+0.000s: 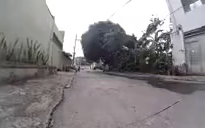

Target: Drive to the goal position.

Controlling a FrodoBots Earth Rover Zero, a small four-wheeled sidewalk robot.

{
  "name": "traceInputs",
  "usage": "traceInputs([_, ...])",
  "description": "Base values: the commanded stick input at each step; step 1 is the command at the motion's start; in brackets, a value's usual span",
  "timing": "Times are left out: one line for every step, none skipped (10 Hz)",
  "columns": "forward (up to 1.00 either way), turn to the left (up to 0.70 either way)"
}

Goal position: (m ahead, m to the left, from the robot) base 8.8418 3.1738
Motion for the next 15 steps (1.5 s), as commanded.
traceInputs([0.11, 0.00])
traceInputs([0.11, 0.00])
traceInputs([0.11, 0.00])
traceInputs([0.11, 0.00])
traceInputs([0.11, 0.00])
traceInputs([0.11, 0.00])
traceInputs([0.11, 0.00])
traceInputs([0.11, 0.00])
traceInputs([0.11, 0.00])
traceInputs([0.11, 0.00])
traceInputs([0.11, 0.00])
traceInputs([0.11, 0.00])
traceInputs([0.11, 0.00])
traceInputs([0.11, 0.00])
traceInputs([0.11, 0.00])
